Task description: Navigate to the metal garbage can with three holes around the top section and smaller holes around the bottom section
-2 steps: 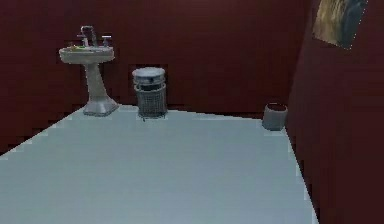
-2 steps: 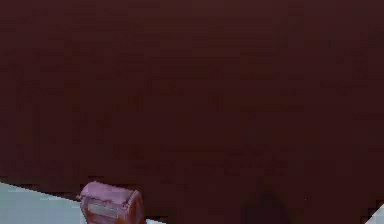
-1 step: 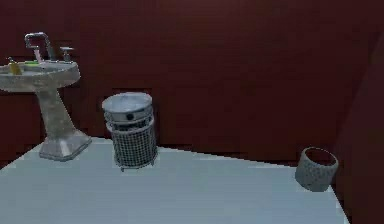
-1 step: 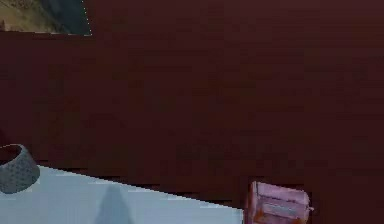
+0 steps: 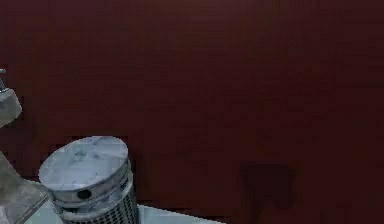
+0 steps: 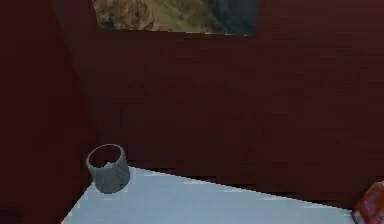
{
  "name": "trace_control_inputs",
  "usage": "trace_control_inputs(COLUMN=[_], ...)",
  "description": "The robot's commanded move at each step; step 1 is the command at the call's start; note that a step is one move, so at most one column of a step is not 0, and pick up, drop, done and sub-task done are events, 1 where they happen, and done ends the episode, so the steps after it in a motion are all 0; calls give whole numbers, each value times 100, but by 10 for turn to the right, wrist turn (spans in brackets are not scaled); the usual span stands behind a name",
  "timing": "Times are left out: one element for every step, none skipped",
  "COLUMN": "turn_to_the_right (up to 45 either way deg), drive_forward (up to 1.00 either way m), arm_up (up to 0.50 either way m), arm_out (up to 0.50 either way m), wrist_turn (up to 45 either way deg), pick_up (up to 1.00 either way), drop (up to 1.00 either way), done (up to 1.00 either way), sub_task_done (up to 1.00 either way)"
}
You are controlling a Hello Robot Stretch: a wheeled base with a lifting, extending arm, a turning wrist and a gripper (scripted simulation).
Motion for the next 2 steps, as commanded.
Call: trace_control_inputs(turn_to_the_right=[-300, 0], drive_forward=[0, 0], arm_up=[0, 0], arm_out=[0, 0], wrist_turn=[0, 0], pick_up=[0, 0], drop=[0, 0], done=[0, 100], sub_task_done=[0, 0])
